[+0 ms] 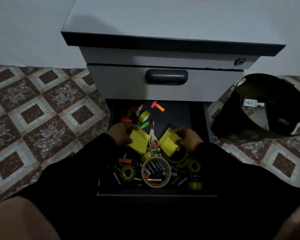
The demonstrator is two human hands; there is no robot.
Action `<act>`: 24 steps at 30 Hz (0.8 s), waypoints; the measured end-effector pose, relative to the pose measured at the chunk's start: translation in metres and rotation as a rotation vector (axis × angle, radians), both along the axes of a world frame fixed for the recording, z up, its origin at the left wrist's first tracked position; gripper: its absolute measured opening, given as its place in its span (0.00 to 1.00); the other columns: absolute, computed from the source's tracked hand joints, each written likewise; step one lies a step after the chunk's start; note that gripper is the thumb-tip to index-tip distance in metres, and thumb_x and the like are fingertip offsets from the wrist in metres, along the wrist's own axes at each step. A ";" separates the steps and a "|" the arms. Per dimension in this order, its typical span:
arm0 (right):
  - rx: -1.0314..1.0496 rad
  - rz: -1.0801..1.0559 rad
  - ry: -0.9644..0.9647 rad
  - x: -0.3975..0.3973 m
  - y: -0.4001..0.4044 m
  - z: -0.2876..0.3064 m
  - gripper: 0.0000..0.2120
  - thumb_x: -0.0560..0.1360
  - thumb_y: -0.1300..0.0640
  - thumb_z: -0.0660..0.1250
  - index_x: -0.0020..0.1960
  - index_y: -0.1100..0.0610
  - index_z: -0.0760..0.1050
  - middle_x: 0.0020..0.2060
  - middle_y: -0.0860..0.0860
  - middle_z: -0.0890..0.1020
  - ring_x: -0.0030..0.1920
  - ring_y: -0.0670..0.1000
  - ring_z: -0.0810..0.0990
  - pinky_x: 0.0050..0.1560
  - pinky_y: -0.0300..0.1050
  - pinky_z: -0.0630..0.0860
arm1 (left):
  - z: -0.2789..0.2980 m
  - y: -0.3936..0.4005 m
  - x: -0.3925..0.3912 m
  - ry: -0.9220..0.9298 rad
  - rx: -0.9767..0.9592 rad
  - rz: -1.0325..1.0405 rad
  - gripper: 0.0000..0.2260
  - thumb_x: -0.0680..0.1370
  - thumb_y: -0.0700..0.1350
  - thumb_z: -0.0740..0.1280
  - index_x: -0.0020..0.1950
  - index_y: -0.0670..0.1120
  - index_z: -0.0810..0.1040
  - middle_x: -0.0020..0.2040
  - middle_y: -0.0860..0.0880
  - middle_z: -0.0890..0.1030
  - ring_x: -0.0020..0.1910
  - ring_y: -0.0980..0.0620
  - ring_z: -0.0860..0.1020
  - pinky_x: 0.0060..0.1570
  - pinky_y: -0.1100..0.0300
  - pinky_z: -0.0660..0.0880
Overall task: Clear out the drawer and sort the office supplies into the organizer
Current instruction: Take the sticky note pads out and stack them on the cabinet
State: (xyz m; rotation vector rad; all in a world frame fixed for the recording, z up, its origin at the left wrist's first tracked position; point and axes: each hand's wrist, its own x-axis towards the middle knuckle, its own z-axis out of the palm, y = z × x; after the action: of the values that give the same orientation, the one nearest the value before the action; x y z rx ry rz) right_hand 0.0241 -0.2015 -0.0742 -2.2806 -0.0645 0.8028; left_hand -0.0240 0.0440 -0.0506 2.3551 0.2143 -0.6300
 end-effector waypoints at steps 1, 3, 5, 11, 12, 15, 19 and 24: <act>-0.010 0.005 -0.008 -0.002 -0.001 0.003 0.18 0.74 0.72 0.62 0.59 0.56 0.72 0.66 0.56 0.72 0.24 0.45 0.78 0.38 0.44 0.79 | 0.003 0.000 -0.002 -0.019 -0.004 0.017 0.22 0.70 0.33 0.71 0.63 0.44 0.75 0.50 0.44 0.74 0.52 0.44 0.76 0.47 0.58 0.71; -0.026 0.018 -0.033 -0.007 -0.003 0.013 0.19 0.74 0.71 0.62 0.60 0.56 0.72 0.65 0.56 0.73 0.23 0.42 0.77 0.38 0.42 0.78 | 0.011 -0.002 -0.007 -0.048 -0.040 0.059 0.22 0.70 0.32 0.71 0.63 0.43 0.75 0.50 0.44 0.75 0.54 0.42 0.76 0.48 0.58 0.72; -0.019 0.017 -0.056 -0.014 -0.004 0.025 0.19 0.74 0.71 0.62 0.61 0.55 0.71 0.62 0.55 0.75 0.21 0.40 0.76 0.34 0.38 0.77 | 0.020 -0.005 -0.014 -0.064 -0.089 0.102 0.22 0.70 0.32 0.71 0.63 0.42 0.75 0.49 0.44 0.74 0.53 0.43 0.76 0.46 0.60 0.71; 0.082 0.025 -0.158 -0.037 -0.013 0.084 0.22 0.72 0.73 0.61 0.63 0.57 0.70 0.51 0.53 0.75 0.33 0.49 0.79 0.28 0.33 0.76 | 0.063 -0.017 -0.037 -0.107 -0.330 0.230 0.19 0.71 0.28 0.68 0.60 0.41 0.73 0.51 0.43 0.72 0.40 0.50 0.75 0.32 0.65 0.76; 0.108 0.020 -0.180 -0.041 -0.016 0.096 0.22 0.72 0.73 0.62 0.63 0.57 0.70 0.52 0.53 0.75 0.35 0.50 0.79 0.29 0.33 0.76 | 0.074 -0.019 -0.039 -0.113 -0.417 0.269 0.18 0.72 0.26 0.66 0.58 0.41 0.72 0.50 0.42 0.72 0.38 0.51 0.74 0.28 0.66 0.76; 0.211 -0.022 -0.251 -0.050 -0.026 0.128 0.22 0.72 0.71 0.65 0.63 0.56 0.69 0.55 0.56 0.76 0.45 0.55 0.80 0.37 0.41 0.79 | 0.107 -0.022 -0.045 -0.145 -0.570 0.323 0.17 0.72 0.25 0.64 0.57 0.40 0.71 0.49 0.40 0.73 0.39 0.48 0.75 0.27 0.65 0.77; 0.341 -0.078 -0.358 -0.055 -0.040 0.169 0.21 0.72 0.70 0.67 0.62 0.56 0.70 0.57 0.57 0.75 0.57 0.57 0.76 0.54 0.54 0.77 | 0.152 -0.024 -0.043 -0.201 -0.667 0.333 0.17 0.73 0.25 0.64 0.56 0.42 0.71 0.49 0.42 0.74 0.41 0.48 0.76 0.30 0.64 0.78; 0.431 -0.132 -0.516 -0.045 -0.043 0.218 0.21 0.71 0.72 0.67 0.62 0.60 0.71 0.48 0.54 0.73 0.46 0.53 0.76 0.47 0.44 0.78 | 0.203 -0.029 -0.031 -0.312 -0.686 0.300 0.17 0.74 0.28 0.66 0.59 0.43 0.72 0.49 0.48 0.75 0.44 0.52 0.76 0.33 0.66 0.78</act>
State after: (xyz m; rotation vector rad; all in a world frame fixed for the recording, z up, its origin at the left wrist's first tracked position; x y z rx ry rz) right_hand -0.0206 -0.2447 0.1435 -1.9934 -0.2896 0.0975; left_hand -0.0546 0.0147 0.1523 1.6794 0.1701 -0.1430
